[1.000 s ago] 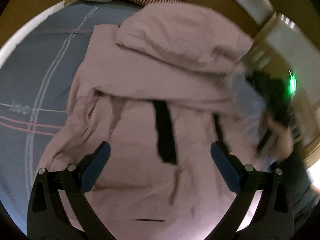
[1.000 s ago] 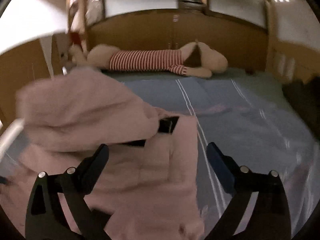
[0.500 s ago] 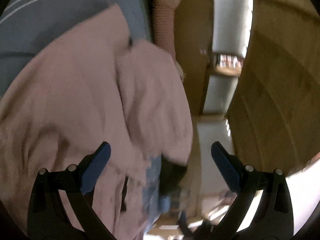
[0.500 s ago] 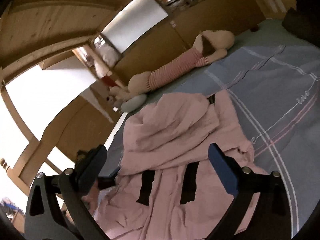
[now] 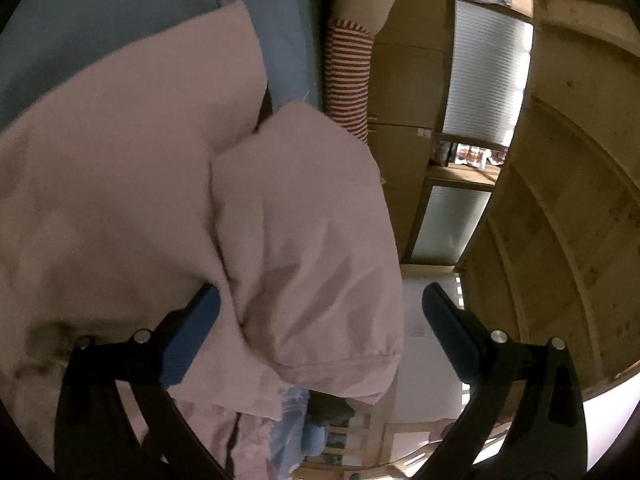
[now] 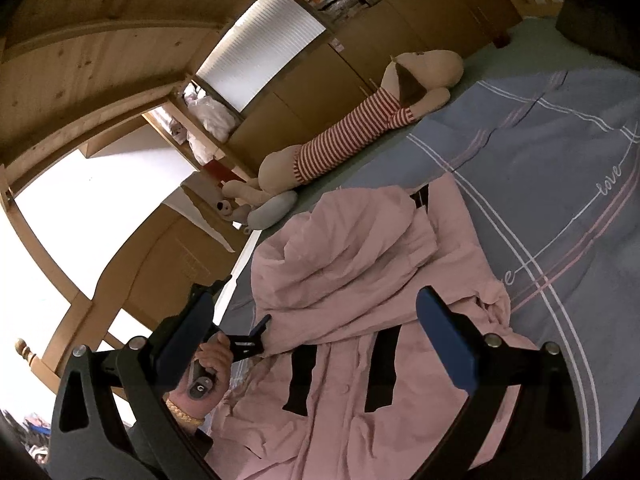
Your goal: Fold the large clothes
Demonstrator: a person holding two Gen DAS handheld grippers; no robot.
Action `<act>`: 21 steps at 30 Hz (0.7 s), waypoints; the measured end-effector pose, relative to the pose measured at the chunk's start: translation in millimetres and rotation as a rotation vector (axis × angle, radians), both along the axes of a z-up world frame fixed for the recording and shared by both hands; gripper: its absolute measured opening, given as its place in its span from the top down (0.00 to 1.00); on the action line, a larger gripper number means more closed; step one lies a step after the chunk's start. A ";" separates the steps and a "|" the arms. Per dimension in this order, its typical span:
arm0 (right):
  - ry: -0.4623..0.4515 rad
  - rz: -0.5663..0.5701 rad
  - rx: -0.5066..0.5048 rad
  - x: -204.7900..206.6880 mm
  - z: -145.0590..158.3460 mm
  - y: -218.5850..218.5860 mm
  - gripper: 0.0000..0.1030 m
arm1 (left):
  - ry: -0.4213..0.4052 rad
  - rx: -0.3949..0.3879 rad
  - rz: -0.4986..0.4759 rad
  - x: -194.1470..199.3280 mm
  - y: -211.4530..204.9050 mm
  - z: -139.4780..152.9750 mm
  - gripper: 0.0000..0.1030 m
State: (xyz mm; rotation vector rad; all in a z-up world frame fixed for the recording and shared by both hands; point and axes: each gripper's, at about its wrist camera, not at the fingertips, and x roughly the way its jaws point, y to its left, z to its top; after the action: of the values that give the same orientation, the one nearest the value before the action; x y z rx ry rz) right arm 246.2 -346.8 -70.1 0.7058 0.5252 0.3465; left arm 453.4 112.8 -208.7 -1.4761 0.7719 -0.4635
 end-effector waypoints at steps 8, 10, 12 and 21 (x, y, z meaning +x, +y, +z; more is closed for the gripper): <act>-0.010 0.002 0.004 -2.1 4.2 0.0 0.02 | 0.072 0.114 0.008 23.6 -13.0 -3.0 0.02; -0.009 0.001 0.007 -1.8 3.9 -1.2 0.02 | 0.099 0.117 0.022 31.1 -11.2 -10.0 0.02; -0.006 -0.001 0.006 -0.6 3.9 -1.7 0.02 | 0.082 0.127 0.039 35.8 -11.5 -8.3 0.02; 0.016 0.015 -0.005 4.0 0.2 1.7 0.02 | 0.032 0.044 0.010 37.3 -25.6 -2.8 0.81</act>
State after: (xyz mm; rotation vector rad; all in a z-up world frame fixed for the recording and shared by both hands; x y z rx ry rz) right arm 250.2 -345.1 -70.0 0.7001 0.5466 0.3540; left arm 490.7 87.2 -211.5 -1.4490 0.7948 -0.4145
